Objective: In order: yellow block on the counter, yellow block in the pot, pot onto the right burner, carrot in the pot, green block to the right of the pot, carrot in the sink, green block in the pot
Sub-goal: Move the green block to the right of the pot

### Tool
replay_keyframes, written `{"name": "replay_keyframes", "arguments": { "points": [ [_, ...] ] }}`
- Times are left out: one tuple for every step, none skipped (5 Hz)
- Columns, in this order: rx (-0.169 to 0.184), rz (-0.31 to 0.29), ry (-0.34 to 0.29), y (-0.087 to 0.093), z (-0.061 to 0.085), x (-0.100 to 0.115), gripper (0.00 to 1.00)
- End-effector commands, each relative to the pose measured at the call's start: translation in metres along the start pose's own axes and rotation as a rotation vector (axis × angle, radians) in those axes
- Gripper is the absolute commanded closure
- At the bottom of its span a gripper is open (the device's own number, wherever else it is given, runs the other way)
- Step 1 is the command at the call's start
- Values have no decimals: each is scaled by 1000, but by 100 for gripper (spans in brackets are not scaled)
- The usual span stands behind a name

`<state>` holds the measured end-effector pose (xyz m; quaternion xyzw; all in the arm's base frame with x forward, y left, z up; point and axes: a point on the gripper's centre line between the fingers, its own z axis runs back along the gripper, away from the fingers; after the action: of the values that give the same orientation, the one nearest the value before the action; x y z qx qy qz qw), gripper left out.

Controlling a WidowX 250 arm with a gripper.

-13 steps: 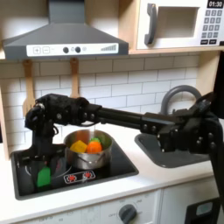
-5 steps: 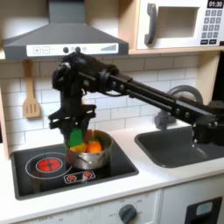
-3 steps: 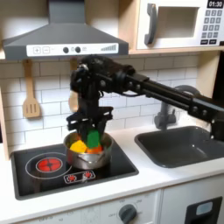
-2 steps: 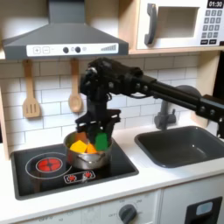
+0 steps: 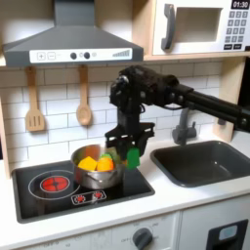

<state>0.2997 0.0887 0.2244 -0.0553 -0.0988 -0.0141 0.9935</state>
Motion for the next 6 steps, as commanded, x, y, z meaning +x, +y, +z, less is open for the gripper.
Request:
{"name": "replay_keyframes", "arguments": {
  "points": [
    [-16, -54, 28, -21, -10, -11, 100],
    [-15, -79, 37, -32, -16, -14, 100],
    [-13, -109, 55, -44, -24, -15, 100],
    [-11, -136, 72, -55, -30, -17, 100],
    [2, -162, 80, -63, -35, -16, 100],
    [19, -182, 88, -64, -41, -15, 100]
  ]
}}
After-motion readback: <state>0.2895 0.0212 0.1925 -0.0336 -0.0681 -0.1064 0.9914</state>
